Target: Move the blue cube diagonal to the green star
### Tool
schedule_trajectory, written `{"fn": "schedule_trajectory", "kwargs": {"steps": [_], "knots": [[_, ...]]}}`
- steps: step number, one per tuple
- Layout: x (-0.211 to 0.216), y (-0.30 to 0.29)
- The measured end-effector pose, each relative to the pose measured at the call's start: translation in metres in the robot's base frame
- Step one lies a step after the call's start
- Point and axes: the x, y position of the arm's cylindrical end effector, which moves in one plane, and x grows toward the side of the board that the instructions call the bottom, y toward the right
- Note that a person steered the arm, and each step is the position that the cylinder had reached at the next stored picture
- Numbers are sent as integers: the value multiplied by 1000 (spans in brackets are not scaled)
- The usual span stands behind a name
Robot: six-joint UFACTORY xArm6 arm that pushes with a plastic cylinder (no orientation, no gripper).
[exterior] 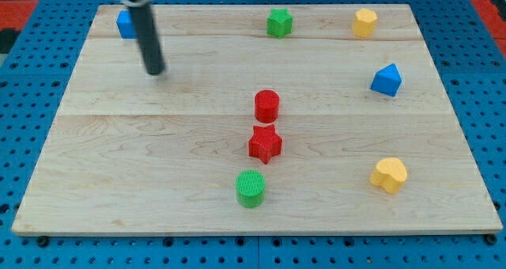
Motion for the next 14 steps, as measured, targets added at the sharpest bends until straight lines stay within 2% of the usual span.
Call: {"fn": "schedule_trajectory", "kwargs": {"steps": [1, 2, 3, 4, 7, 8, 10, 11, 12, 14], "knots": [[-48, -92], [-98, -110], [-93, -46], [-106, 26], [-88, 151], [-64, 164], [-33, 130], [-18, 137], [-8, 152], [-8, 227]]}}
